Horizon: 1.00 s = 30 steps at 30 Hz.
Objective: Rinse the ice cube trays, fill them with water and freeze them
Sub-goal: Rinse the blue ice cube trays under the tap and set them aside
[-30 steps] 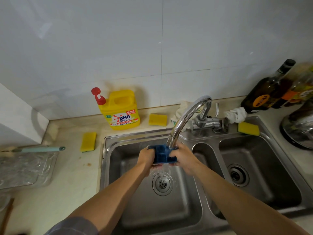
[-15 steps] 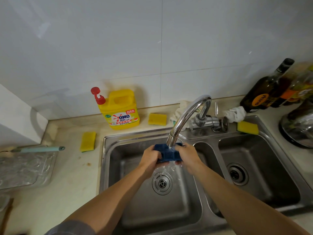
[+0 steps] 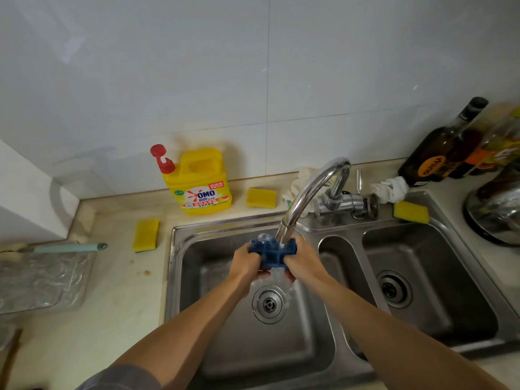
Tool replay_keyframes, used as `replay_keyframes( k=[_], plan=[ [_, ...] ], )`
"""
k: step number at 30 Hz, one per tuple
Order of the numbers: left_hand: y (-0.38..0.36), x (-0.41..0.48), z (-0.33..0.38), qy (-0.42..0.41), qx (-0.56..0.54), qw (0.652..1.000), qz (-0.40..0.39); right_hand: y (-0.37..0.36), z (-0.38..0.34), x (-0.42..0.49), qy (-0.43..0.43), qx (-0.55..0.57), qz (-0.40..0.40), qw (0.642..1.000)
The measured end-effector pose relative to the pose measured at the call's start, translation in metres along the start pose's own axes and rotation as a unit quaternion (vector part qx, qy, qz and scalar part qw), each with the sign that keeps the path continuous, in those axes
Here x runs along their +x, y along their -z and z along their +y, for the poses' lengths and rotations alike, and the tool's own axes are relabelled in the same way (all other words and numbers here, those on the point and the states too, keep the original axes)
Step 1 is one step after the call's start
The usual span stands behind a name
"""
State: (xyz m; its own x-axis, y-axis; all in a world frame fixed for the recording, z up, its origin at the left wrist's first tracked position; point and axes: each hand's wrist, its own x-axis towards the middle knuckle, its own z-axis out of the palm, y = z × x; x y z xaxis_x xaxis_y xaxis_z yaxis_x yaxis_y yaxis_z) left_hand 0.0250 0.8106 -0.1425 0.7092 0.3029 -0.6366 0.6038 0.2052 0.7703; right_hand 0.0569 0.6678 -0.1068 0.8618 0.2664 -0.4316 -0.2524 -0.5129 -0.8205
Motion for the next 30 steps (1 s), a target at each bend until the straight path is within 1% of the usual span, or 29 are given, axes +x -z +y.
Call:
replay_keyframes(
  k=[3, 5, 7, 9, 12, 13, 14, 17, 20, 22, 24, 26, 27, 30],
  plan=[
    [-0.004, 0.003, -0.004, 0.031, -0.08, 0.996, 0.019, -0.003, -0.002, -0.001, 0.002, 0.025, 0.011, 1.0],
    [-0.004, 0.005, -0.006, 0.047, -0.136, 0.989, 0.035, -0.004, -0.002, -0.002, 0.014, 0.04, 0.0, 0.999],
    [-0.003, 0.006, -0.007, 0.067, -0.167, 0.983, 0.046, -0.006, 0.0, -0.003, 0.031, 0.042, -0.009, 0.999],
    [-0.003, 0.004, -0.007, 0.089, -0.206, 0.974, 0.036, -0.006, 0.001, -0.002, 0.03, 0.064, -0.006, 0.997],
    [-0.007, -0.005, 0.0, 0.086, -0.261, 0.961, -0.01, -0.002, 0.003, 0.001, -0.031, 0.175, 0.0, 0.984],
    [-0.009, -0.007, 0.001, 0.072, -0.254, 0.964, -0.023, 0.0, 0.004, 0.001, -0.054, 0.207, 0.002, 0.977],
    [-0.011, -0.008, 0.002, 0.055, -0.228, 0.972, -0.031, 0.002, 0.005, 0.002, -0.073, 0.214, 0.008, 0.974],
    [-0.015, -0.008, 0.004, 0.004, -0.154, 0.988, -0.026, 0.006, 0.01, 0.004, -0.108, 0.188, 0.031, 0.976],
    [-0.015, -0.008, 0.008, -0.031, -0.129, 0.991, -0.015, 0.006, 0.01, 0.002, -0.153, 0.231, 0.012, 0.961],
    [-0.015, -0.009, 0.01, -0.039, -0.105, 0.993, -0.029, 0.006, 0.011, 0.001, -0.184, 0.271, 0.008, 0.945],
    [-0.014, -0.01, 0.01, -0.023, -0.086, 0.995, -0.05, 0.006, 0.012, 0.002, -0.203, 0.265, 0.033, 0.942],
    [-0.012, -0.01, 0.007, 0.008, -0.075, 0.995, -0.068, 0.009, 0.011, 0.002, -0.19, 0.212, 0.061, 0.957],
    [-0.01, -0.01, 0.004, 0.026, -0.077, 0.994, -0.073, 0.011, 0.01, 0.002, -0.168, 0.183, 0.07, 0.966],
    [-0.006, -0.007, -0.003, 0.07, -0.099, 0.99, -0.078, 0.016, 0.004, -0.001, -0.067, 0.114, 0.084, 0.988]
  ],
)
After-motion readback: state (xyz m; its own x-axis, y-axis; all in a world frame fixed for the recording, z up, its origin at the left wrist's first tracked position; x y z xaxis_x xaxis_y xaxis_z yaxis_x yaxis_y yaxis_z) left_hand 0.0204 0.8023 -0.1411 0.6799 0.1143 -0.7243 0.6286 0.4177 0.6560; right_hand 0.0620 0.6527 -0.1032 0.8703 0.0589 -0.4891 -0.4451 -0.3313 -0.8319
